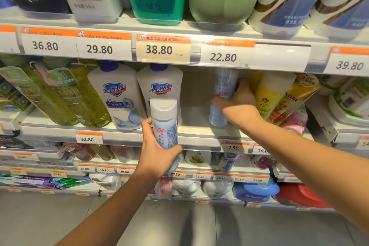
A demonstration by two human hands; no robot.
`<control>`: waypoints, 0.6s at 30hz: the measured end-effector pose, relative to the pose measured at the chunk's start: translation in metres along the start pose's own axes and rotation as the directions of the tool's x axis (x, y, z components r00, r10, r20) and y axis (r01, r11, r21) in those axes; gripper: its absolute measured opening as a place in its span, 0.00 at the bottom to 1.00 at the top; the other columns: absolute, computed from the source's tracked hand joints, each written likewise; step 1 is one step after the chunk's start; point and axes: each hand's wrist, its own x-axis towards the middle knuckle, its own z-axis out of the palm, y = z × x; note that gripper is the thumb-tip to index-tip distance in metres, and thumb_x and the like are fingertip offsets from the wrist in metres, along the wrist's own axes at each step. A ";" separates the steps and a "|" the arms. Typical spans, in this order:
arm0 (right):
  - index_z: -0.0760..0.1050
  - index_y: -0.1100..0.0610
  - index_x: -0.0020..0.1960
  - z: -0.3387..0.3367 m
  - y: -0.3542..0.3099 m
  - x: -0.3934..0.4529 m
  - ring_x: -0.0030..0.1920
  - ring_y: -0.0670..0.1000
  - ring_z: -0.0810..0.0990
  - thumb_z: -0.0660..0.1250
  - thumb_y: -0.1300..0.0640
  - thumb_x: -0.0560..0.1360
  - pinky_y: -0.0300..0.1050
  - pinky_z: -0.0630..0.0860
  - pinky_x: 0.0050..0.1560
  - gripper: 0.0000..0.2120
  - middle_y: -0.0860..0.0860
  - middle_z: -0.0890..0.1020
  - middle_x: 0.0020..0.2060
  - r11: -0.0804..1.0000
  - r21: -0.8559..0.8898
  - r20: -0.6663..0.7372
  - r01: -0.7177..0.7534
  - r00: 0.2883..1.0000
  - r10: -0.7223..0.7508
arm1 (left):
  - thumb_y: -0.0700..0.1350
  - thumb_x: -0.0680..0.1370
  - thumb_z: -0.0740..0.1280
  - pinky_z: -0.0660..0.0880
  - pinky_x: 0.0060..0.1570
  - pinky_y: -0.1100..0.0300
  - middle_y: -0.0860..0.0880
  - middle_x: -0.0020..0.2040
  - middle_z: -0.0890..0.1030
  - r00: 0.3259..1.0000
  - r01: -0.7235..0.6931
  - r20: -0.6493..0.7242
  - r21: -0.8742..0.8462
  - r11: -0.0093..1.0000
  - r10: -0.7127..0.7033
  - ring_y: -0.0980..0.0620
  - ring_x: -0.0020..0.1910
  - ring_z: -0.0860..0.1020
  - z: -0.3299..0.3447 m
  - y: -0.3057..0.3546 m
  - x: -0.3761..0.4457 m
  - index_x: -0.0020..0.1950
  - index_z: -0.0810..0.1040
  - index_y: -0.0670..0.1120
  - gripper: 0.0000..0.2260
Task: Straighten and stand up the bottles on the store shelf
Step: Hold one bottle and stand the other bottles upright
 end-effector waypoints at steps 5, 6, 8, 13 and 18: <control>0.69 0.58 0.62 -0.009 0.010 -0.012 0.56 0.61 0.85 0.80 0.53 0.71 0.58 0.83 0.56 0.27 0.57 0.83 0.56 0.997 -0.027 0.013 0.067 0.998 -0.066 | 0.28 0.70 0.73 0.79 0.35 0.71 0.45 0.52 0.77 1.000 -0.009 -0.022 -0.003 1.000 0.009 0.56 0.43 0.81 0.007 -0.001 0.001 0.65 0.62 0.52 0.34; 0.69 0.57 0.61 -0.010 0.011 -0.014 0.55 0.60 0.85 0.80 0.53 0.71 0.59 0.83 0.56 0.27 0.57 0.83 0.56 0.997 -0.010 0.012 0.076 0.997 -0.076 | 0.28 0.70 0.74 0.79 0.36 0.70 0.45 0.52 0.77 1.000 -0.009 -0.017 -0.004 1.000 0.009 0.54 0.45 0.81 0.009 -0.001 0.001 0.65 0.62 0.53 0.34; 0.69 0.56 0.60 -0.011 0.014 -0.019 0.52 0.58 0.85 0.80 0.53 0.71 0.57 0.84 0.54 0.26 0.57 0.83 0.54 0.996 0.024 0.010 0.088 0.996 -0.089 | 0.29 0.70 0.74 0.79 0.36 0.70 0.46 0.53 0.77 1.000 -0.015 -0.012 0.000 1.000 0.015 0.51 0.47 0.80 0.011 -0.002 0.000 0.65 0.62 0.53 0.34; 0.68 0.54 0.59 -0.015 0.021 -0.029 0.46 0.52 0.81 0.81 0.54 0.71 0.29 0.75 0.38 0.26 0.52 0.82 0.51 0.990 0.014 0.035 0.142 0.989 -0.142 | 0.29 0.70 0.74 0.78 0.36 0.72 0.46 0.54 0.77 1.000 -0.017 0.000 -0.006 1.000 0.017 0.50 0.50 0.80 0.015 0.000 -0.002 0.65 0.62 0.52 0.33; 0.65 0.55 0.58 -0.017 0.025 -0.037 0.43 0.53 0.81 0.80 0.56 0.73 0.25 0.71 0.32 0.25 0.54 0.81 0.46 0.980 -0.015 0.034 0.199 0.980 -0.198 | 0.29 0.70 0.74 0.78 0.36 0.72 0.49 0.53 0.76 1.000 -0.027 -0.005 0.005 1.000 0.027 0.54 0.48 0.80 0.017 0.002 -0.003 0.65 0.62 0.52 0.34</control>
